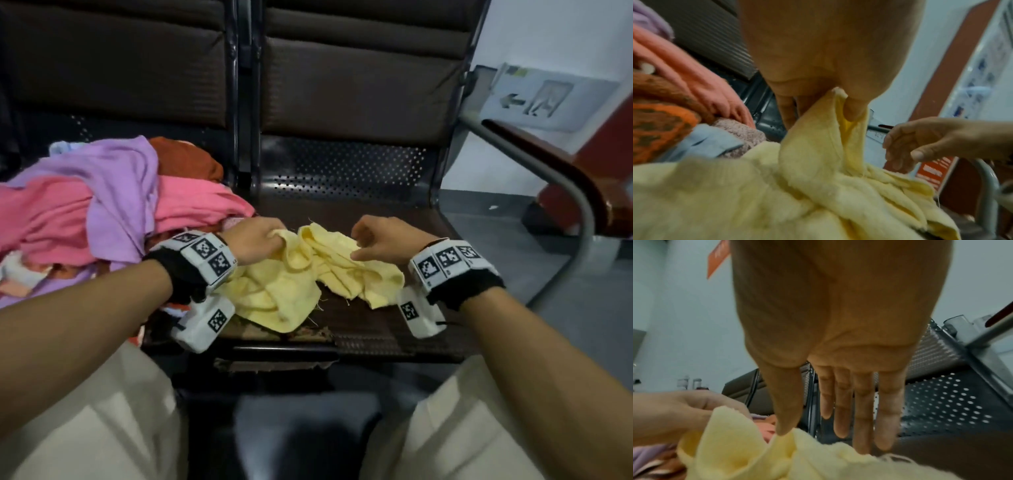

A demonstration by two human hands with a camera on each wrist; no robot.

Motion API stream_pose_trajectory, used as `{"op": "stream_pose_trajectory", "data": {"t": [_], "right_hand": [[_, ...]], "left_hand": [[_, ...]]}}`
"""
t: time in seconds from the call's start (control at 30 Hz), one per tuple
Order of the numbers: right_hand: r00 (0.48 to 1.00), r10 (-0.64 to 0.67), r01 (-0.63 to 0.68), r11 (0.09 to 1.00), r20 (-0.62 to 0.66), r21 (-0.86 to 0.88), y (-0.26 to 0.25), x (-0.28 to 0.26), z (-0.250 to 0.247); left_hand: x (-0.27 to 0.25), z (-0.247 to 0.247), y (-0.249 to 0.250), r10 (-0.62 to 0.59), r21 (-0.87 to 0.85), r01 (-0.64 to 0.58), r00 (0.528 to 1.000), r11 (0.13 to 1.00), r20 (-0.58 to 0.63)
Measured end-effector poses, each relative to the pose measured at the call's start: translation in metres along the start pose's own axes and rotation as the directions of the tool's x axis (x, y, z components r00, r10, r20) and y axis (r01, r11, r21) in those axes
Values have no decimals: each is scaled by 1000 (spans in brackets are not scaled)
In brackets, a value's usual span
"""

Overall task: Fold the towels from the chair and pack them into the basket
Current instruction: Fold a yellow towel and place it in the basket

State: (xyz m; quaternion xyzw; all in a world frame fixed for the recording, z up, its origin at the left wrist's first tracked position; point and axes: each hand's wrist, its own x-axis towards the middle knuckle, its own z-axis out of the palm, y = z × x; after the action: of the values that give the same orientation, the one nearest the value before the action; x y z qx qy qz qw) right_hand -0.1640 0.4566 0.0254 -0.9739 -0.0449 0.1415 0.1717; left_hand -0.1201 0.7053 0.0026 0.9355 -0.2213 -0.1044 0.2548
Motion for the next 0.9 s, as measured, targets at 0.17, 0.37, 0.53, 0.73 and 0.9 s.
{"op": "stream_pose_trajectory", "data": {"t": [0.17, 0.37, 0.53, 0.73, 0.9], "right_hand": [[959, 191, -128, 951, 208, -282, 18, 7, 9], [918, 223, -96, 928, 329, -361, 31, 25, 14], [922, 261, -157, 927, 285, -341, 32, 34, -3], [921, 208, -122, 958, 330, -261, 20, 33, 13], [991, 95, -69, 965, 91, -253, 19, 26, 7]], "left_hand": [[15, 7, 3, 164, 147, -159, 986, 976, -23], [7, 8, 6, 516, 260, -505, 856, 823, 29], [2, 12, 9, 517, 158, -540, 840, 827, 164], [8, 43, 13, 385, 405, -538, 831, 739, 400], [18, 45, 17, 299, 391, -496, 834, 776, 464]]}}
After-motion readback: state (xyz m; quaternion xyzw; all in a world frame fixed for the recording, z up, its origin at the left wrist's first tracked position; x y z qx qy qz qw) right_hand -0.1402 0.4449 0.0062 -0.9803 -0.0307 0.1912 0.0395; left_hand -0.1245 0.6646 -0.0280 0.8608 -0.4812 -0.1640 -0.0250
